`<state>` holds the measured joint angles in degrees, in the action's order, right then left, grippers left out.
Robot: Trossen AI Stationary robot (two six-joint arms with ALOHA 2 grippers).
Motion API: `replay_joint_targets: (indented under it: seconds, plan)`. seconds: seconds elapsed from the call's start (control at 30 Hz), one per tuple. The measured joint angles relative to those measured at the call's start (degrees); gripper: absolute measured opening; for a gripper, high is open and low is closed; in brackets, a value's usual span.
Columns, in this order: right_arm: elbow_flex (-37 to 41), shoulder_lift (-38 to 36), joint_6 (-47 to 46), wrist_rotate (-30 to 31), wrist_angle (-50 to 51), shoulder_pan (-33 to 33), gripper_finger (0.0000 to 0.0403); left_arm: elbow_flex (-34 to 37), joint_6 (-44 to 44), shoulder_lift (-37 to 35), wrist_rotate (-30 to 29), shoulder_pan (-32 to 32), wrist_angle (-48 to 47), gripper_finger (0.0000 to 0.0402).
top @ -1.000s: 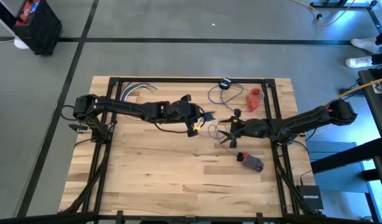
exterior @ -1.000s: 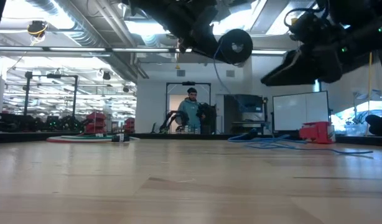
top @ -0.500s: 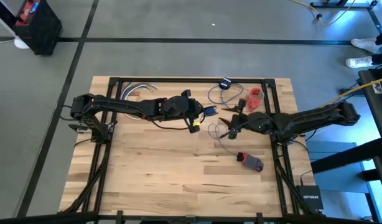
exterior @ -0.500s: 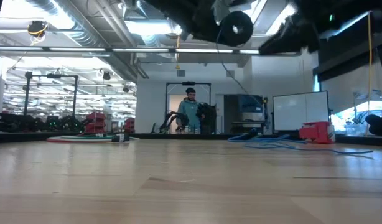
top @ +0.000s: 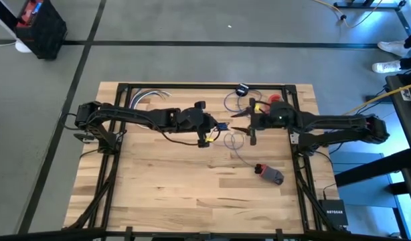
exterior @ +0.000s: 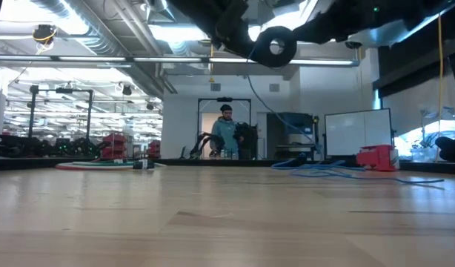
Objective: Coil cords
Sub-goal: Coil the blue wire onto the spool
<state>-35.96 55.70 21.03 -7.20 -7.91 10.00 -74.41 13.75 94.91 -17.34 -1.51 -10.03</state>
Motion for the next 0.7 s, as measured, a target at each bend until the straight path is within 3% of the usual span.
replay_joint_targets:
  seconds: [0.27, 0.7]
  plan:
    - [0.0, 1.2, -1.3, -6.5, -2.3, 1.2, 0.0189, 0.0, 0.8, 0.0, 0.0, 0.0, -1.9, 0.0]
    - [0.0, 5.3, -1.4, -6.4, -4.1, 1.3, 0.0074, 0.0, 1.4, 0.0, 0.5, 1.4, -1.7, 0.0]
